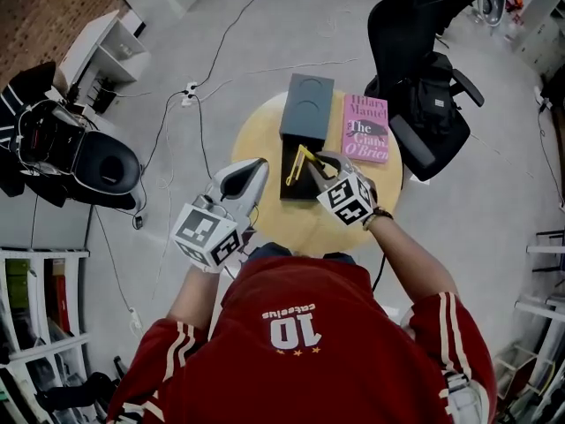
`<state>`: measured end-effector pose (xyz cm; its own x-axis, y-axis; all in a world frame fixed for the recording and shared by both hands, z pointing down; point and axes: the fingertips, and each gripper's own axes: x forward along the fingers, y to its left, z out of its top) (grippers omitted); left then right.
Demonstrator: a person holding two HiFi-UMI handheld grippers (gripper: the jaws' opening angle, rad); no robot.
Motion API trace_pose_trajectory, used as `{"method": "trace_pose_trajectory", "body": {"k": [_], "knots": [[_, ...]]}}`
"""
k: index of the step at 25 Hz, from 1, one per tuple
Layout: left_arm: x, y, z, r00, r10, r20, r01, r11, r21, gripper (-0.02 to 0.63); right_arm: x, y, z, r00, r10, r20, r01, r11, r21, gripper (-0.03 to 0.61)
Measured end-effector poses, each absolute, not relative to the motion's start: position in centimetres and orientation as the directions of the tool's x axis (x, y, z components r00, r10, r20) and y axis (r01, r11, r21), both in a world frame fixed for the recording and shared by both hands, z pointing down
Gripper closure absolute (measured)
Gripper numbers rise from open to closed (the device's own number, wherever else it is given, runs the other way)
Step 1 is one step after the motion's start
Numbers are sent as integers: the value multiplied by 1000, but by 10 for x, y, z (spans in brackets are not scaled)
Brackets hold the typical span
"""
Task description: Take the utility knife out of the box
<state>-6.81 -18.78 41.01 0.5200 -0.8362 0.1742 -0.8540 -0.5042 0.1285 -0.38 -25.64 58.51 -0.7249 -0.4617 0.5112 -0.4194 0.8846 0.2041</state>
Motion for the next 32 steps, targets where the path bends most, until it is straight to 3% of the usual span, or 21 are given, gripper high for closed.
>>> {"method": "trace_pose_trajectory", "body": {"k": [21, 32], "knots": [[-40, -200, 405, 538, -825, 172, -843, -534, 71, 611, 74, -218, 387, -746, -653, 133, -637, 757, 144, 517], [-38, -207, 408, 528, -831, 178, -847, -529, 41, 606, 83, -211, 390, -721, -676, 153, -659, 737, 154, 517]]}}
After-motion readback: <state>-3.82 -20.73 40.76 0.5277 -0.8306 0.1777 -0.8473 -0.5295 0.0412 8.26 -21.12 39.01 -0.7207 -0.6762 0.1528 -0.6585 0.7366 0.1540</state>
